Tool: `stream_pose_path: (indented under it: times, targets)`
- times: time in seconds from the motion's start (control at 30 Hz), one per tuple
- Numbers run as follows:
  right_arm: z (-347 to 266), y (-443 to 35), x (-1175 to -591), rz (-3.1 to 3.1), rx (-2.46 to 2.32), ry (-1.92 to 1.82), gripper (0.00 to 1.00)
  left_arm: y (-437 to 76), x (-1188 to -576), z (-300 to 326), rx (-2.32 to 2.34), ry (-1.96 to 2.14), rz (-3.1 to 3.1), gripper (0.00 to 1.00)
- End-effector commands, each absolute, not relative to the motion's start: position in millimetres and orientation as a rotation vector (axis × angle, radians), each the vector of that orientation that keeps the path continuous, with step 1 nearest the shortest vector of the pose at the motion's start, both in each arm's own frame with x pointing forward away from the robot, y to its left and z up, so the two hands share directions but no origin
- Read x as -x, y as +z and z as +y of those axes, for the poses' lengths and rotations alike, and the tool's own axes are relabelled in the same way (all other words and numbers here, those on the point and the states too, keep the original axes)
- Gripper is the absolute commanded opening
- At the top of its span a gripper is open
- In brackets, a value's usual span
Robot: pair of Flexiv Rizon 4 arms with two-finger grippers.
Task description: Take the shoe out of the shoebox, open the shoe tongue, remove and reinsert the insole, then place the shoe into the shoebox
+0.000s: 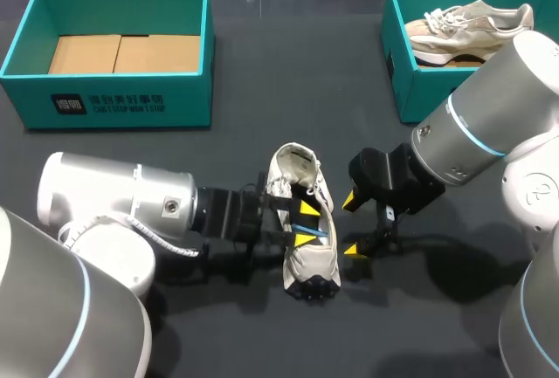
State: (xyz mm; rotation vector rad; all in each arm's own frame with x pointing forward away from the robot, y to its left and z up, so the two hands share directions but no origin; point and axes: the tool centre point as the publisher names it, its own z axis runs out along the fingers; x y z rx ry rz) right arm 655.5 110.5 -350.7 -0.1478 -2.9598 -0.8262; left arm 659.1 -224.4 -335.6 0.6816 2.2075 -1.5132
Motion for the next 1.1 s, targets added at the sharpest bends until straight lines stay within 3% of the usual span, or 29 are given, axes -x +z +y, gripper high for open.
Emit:
stream_pose_path:
  times: [0.03,0.27,1.1]
  targets:
    - [111,-352,-654,-2.963,0.151,-0.825,1.0,-324,-656,-215,-0.693,-1.511,2.216,0.37]
    - [111,-352,-654,-2.963,0.151,-0.825,1.0,-311,-653,-211,-0.741,-1.528,2.259,0.41]
    - [62,-325,-651,-2.969,0.191,-0.809,1.0,-286,-630,-158,-0.934,-1.399,2.434,0.36]
